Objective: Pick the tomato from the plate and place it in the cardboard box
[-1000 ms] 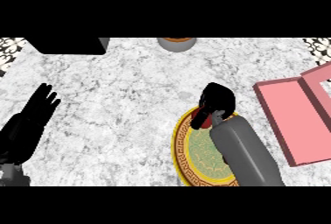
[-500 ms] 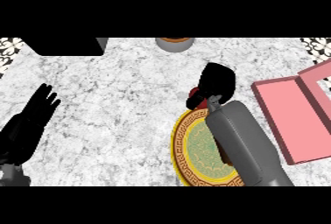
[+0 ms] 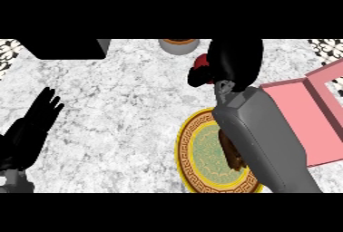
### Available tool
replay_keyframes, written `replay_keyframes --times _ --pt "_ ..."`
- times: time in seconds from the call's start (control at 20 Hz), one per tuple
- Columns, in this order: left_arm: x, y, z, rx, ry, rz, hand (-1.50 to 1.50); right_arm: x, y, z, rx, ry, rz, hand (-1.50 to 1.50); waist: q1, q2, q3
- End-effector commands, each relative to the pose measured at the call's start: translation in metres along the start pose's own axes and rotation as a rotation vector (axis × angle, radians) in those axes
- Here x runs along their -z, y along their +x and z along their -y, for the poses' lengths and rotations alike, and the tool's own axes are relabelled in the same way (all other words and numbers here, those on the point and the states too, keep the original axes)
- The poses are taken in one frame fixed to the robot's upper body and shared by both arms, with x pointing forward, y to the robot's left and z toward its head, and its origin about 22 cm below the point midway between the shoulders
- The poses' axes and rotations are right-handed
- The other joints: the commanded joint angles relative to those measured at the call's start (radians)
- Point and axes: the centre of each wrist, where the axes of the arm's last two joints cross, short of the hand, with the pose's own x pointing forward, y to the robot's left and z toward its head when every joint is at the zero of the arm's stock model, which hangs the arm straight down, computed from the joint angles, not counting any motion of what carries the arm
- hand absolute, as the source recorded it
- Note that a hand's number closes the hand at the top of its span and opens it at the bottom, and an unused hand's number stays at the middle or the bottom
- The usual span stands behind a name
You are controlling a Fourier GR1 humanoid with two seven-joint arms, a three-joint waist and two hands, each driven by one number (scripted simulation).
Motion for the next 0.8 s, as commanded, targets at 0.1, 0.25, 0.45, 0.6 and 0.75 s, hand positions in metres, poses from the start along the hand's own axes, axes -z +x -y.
replay_keyframes --times 0.1,0.25,0.45,0.6,0.75 --pt "-0.009 -0.005 -0.004 -0.003 -0.002 0.004 0.00 0.008 -0.014 0.050 -0.003 -0.153 -0.208 1.50 0.000 0.000 0.000" --pt "-0.010 -0.013 -0.003 -0.026 0.002 -0.010 0.00 0.022 -0.028 0.062 -0.052 -0.188 -0.274 1.50 0.000 0.001 0.000" --pt "-0.008 -0.005 -0.019 -0.008 0.001 -0.003 0.00 0.035 -0.046 0.088 -0.019 -0.203 -0.307 1.50 0.007 0.004 0.000" --pt "0.006 -0.005 0.005 -0.003 -0.007 0.011 0.00 0.036 -0.074 0.072 -0.076 -0.182 -0.315 1.50 -0.004 0.006 0.000" --pt "-0.003 -0.007 0.004 0.011 -0.010 0.022 0.00 0.049 -0.090 0.062 -0.087 -0.146 -0.315 1.50 0.008 0.007 0.001"
